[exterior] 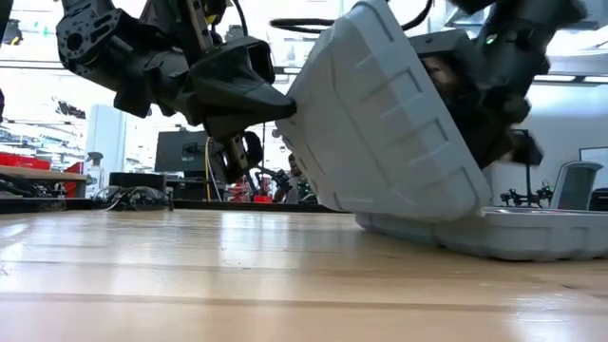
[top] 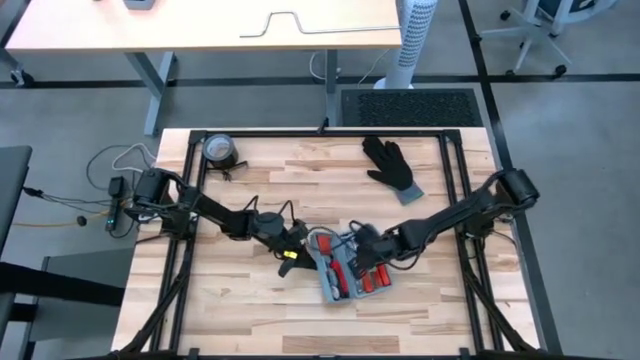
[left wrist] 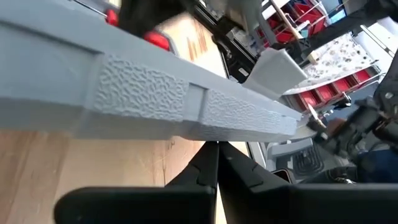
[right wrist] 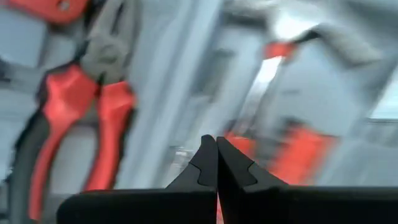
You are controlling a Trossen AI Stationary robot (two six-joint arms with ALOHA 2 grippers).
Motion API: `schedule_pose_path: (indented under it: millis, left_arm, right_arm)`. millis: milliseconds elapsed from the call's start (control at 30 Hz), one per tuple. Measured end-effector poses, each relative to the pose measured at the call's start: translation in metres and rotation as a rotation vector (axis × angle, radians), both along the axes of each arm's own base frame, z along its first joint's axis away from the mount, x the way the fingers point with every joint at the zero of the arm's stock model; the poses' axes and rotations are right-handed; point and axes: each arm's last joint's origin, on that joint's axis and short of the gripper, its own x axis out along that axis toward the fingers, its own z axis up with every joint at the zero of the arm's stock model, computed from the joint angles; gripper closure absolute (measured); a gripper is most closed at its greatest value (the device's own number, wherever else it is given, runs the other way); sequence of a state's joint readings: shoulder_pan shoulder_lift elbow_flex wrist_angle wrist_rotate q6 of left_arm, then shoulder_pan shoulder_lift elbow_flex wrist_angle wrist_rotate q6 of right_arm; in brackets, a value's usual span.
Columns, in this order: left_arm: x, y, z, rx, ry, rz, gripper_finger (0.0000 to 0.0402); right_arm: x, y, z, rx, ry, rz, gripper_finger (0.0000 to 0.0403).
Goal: Prefit tool cases
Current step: Close the gray tool case
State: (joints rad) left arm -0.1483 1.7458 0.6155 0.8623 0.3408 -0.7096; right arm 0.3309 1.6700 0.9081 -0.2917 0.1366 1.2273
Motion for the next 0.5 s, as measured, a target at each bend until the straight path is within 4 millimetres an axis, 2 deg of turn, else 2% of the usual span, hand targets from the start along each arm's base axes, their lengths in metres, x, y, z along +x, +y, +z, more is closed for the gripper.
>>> schedule_pose_path:
  millis: [133,233,367,500]
  left_arm:
    - [0.000,0.000,-0.001,0.002,0.007,-0.002,0.0401]
    - [0.000,0.001,-0.001,0.004,0.007,-0.002,0.0401]
    - [0.000,0.001,-0.001,0.000,0.008,-0.001,0.0401]
    - [0.000,0.001,0.000,-0.007,0.000,0.003,0.0401]
  right_arm:
    - [-0.022,-0.010,0.022,-0.076,0.049,-0.011,0.0403]
    - [-0.044,-0.020,0.029,-0.078,0.056,-0.034,0.0403]
    - [-0.079,-0.029,0.019,-0.056,0.091,-0.112,0.0403]
    - [-0.098,-0.031,0.000,0.023,0.092,-0.151,0.0403]
